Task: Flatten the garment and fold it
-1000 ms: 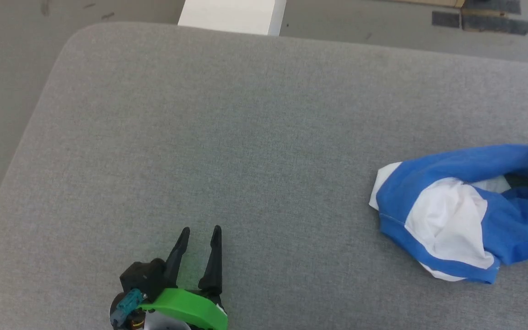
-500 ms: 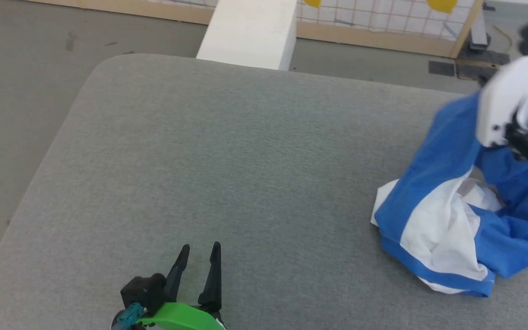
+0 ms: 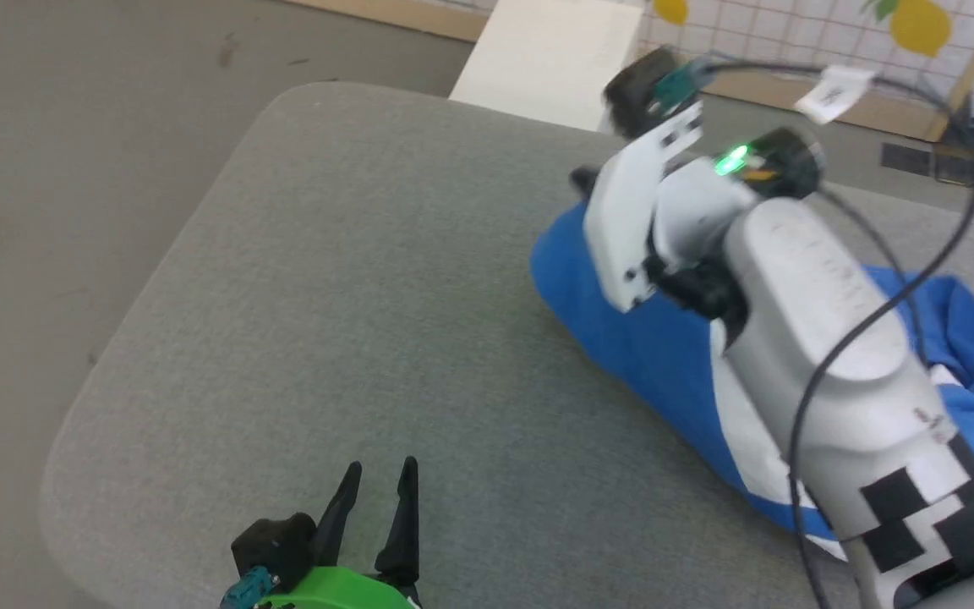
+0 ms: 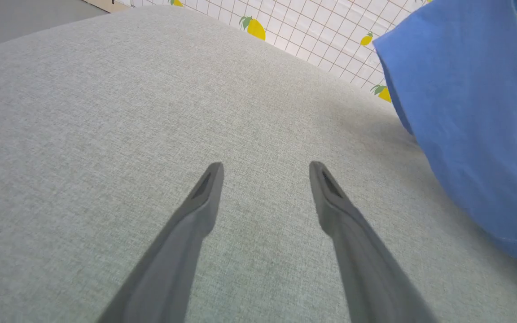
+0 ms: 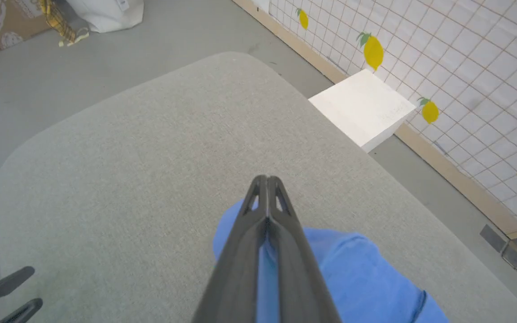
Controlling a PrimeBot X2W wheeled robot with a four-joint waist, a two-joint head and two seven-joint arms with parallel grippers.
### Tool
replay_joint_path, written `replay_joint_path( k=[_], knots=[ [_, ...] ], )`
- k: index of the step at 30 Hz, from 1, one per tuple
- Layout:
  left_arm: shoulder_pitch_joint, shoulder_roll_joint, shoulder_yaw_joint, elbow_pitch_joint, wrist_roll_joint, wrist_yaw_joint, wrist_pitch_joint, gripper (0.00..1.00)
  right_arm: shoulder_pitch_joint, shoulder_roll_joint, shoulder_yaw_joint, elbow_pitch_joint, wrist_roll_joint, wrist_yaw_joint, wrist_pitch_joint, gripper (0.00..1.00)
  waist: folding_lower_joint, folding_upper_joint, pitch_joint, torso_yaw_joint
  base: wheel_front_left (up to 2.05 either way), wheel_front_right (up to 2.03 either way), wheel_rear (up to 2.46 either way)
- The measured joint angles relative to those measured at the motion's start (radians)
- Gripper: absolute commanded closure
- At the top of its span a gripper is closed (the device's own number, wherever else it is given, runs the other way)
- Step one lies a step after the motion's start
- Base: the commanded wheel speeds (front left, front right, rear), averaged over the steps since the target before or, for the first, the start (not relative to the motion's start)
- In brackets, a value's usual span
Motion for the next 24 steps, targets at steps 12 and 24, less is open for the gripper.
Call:
replay_joint_path(
  k=[12,24],
  knots=[
    [-0.001,0.000,-0.047,0.014,-0.026,0.009,0.000,0.00,0.047,0.004,0.230,0.200,0.183,0.000,-0.044,1.00,0.0000,0.0000,0.047,0.103,0.00,0.00,0.00],
    [0.004,0.000,-0.010,0.031,0.003,0.011,0.000,0.00,0.023,0.006,0.252,0.200,0.332,0.000,-0.095,0.00,0.0000,0.0000,0.012,0.056,0.00,0.00,0.00]
  ],
)
